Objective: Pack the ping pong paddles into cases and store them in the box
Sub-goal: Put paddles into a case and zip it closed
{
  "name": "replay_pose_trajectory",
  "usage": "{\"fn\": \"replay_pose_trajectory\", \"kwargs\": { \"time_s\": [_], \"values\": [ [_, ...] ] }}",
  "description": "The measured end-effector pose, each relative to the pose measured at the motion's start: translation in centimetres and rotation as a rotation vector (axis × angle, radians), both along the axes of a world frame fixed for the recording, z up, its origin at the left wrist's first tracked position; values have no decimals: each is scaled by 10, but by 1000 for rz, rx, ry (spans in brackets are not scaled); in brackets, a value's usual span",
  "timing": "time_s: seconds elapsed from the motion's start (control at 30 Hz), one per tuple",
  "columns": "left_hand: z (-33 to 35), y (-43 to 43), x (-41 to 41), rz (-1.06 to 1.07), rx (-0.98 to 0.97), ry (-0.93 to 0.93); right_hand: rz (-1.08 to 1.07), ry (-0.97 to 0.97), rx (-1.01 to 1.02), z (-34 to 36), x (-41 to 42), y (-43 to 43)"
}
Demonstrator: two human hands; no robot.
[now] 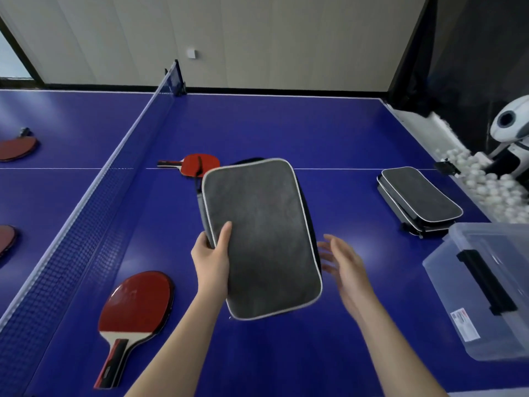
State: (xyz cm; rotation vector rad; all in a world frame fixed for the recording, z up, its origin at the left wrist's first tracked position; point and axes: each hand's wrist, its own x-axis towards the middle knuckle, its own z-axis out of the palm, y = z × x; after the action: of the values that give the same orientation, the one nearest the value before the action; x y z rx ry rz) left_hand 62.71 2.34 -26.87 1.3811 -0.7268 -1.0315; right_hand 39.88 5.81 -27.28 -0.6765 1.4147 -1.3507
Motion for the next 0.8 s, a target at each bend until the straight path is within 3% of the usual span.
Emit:
{"fn": "replay_pose_trajectory", "kwargs": {
  "time_s": [0.1, 0.17, 0.23, 0.4, 0.5, 0.6, 0.67, 0.8],
  "values": [
    [-20, 13, -3, -150, 73, -40, 251, -100, 146, -10, 3, 6],
    [-31, 19, -5, -186, 123, -69, 299, -161, 188, -21, 5, 18],
    [-37, 21, -8, -185, 162, -121, 279, -185, 172, -30, 4, 28],
    [-41, 26, -26, -163, 251, -432, 56, 11, 114, -39, 13, 42],
    [-33, 45, -60, -279, 156, -645, -48, 200, 24, -35, 20, 45],
    [-25, 64, -95, -512, 70, -446, -55, 334, -50, -31, 27, 48],
    [-27, 69, -105, -550, 80, -342, -20, 351, -39, -30, 32, 52],
    [-31, 73, -97, -509, 48, -403, 20, 421, -51, -33, 30, 59]
  ]
}}
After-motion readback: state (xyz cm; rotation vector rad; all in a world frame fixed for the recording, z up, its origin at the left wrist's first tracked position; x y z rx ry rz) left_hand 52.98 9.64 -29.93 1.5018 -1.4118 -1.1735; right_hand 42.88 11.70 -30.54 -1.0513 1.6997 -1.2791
